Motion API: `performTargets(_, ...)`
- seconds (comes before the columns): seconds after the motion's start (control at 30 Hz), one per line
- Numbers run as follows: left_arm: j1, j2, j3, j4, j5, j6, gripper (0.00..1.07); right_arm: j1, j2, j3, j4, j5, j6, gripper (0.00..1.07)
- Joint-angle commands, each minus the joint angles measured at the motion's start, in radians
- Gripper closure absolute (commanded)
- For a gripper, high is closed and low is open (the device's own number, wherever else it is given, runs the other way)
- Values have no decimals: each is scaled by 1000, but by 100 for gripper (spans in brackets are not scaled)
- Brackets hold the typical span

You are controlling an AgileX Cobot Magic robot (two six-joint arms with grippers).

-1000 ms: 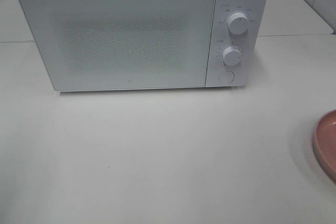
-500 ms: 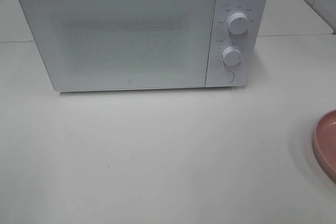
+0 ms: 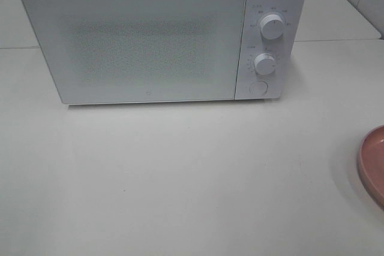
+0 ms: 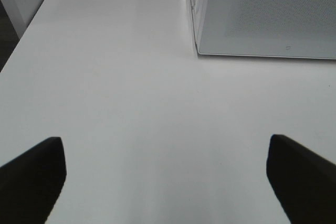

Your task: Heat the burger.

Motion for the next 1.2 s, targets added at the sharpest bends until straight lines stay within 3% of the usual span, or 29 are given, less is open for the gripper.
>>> performTargets(0.03,0,-22,1,-3,-7,-6,11,-2,-26,1,0,-6,-13,31)
performTargets(1.2,0,-17,1,-4,-7,-6,11,-2,-26,1,0,-6,-13,31)
